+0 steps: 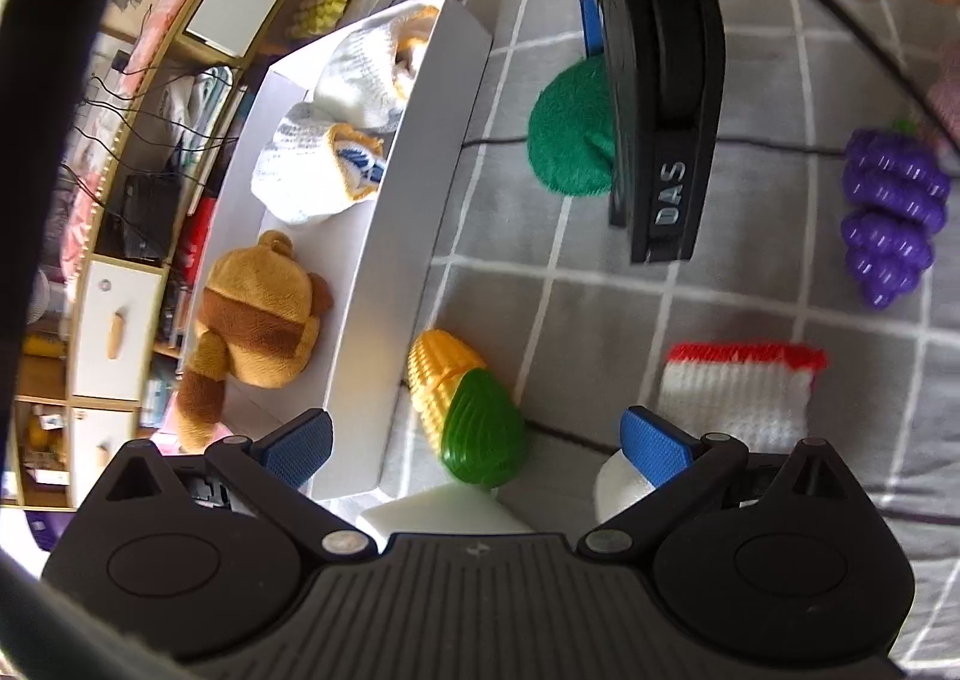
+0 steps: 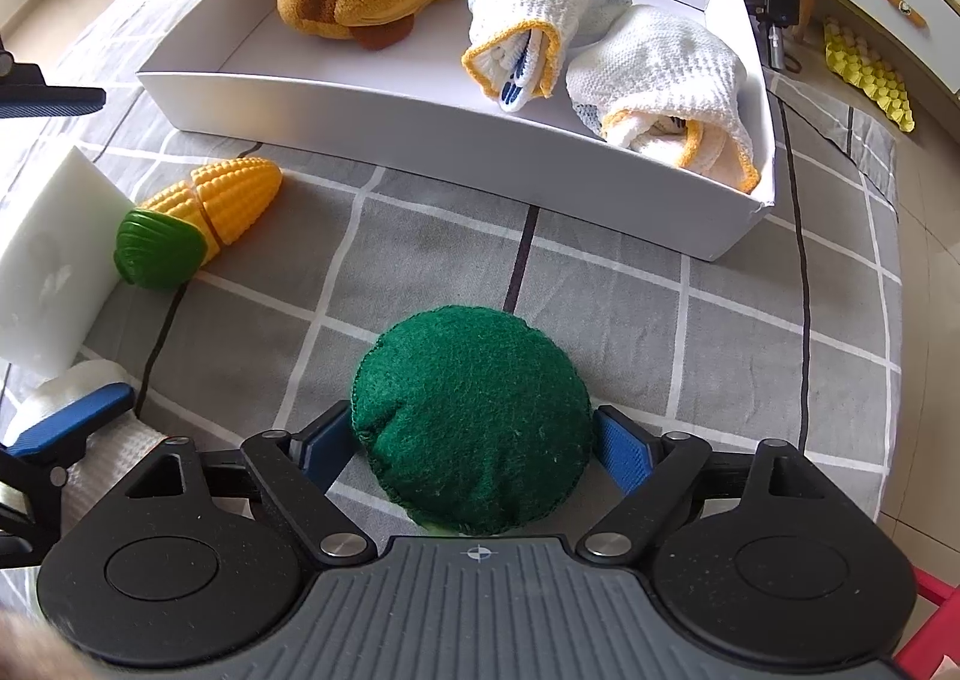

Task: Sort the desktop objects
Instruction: 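Grasp the white red-rimmed knitted sock with the left gripper, then carry the sock into the white box with the left gripper while the right gripper carries the disc there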

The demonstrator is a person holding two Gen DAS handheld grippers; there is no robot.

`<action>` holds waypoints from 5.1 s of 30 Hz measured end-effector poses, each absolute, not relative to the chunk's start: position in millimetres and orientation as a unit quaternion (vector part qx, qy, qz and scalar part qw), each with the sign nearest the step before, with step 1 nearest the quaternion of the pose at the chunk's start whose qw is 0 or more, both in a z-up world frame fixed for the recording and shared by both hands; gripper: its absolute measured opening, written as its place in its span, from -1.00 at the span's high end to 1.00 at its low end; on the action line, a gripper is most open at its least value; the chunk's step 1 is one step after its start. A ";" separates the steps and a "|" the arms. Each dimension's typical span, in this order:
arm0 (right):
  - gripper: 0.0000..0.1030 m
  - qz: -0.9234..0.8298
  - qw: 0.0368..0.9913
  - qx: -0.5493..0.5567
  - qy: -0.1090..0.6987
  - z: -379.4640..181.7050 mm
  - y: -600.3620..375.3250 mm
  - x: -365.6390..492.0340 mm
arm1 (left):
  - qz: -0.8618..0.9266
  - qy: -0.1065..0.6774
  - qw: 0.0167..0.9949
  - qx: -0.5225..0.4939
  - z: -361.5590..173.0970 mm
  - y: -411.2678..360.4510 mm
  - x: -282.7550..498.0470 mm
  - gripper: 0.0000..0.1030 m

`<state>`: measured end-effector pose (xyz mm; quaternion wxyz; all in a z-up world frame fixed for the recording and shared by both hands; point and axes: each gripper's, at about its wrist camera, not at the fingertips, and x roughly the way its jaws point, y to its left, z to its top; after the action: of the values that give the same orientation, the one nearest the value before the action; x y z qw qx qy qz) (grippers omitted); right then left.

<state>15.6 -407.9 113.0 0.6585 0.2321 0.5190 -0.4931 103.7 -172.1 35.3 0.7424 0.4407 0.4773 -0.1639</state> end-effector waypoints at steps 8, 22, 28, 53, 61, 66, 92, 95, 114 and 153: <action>-0.72 -0.493 0.659 0.232 0.518 114.1 -407.4 14.0 | -0.149 0.430 0.733 0.506 19.3 -185.2 94.1 -1.00; -0.81 -0.495 0.658 0.230 0.518 117.0 -409.1 9.8 | -0.173 0.408 0.772 0.456 25.1 -166.4 91.2 -0.99; -0.87 -0.495 0.659 0.234 0.516 115.8 -410.4 2.8 | -0.196 0.348 0.821 0.407 50.1 -151.8 76.0 -0.99; -0.92 -0.490 0.667 0.228 0.514 124.0 -416.8 -6.2 | -0.307 0.313 0.789 0.431 69.2 -160.3 21.3 -0.99; -0.97 -0.486 0.669 0.229 0.513 123.1 -423.9 -14.9 | -0.344 0.412 0.724 0.433 35.5 -186.6 58.0 -0.99; -0.97 -0.485 0.669 0.228 0.515 125.4 -427.5 -19.8 | -0.350 0.456 0.713 0.402 22.5 -183.8 78.4 -1.00; -0.44 -0.493 0.665 0.255 0.499 128.6 -416.2 -20.1 | -0.337 0.541 0.700 0.322 38.4 -152.5 112.6 0.05; -0.43 -0.494 0.667 0.251 0.499 129.3 -413.8 -19.5 | -0.336 0.540 0.703 0.317 40.3 -146.5 109.3 0.06; -0.42 -0.483 0.714 0.245 0.443 181.1 -371.3 -6.1 | -0.332 0.537 0.717 0.294 137.5 -136.2 66.2 0.06; -0.80 -0.537 0.682 0.132 0.479 212.6 -548.5 92.8 | -0.098 0.545 0.824 0.118 126.0 -60.1 293.8 -0.14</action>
<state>92.8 -548.5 212.6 0.6815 0.1319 0.4790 -0.5373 293.8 -60.1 126.0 0.8242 0.1182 0.5451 -0.0982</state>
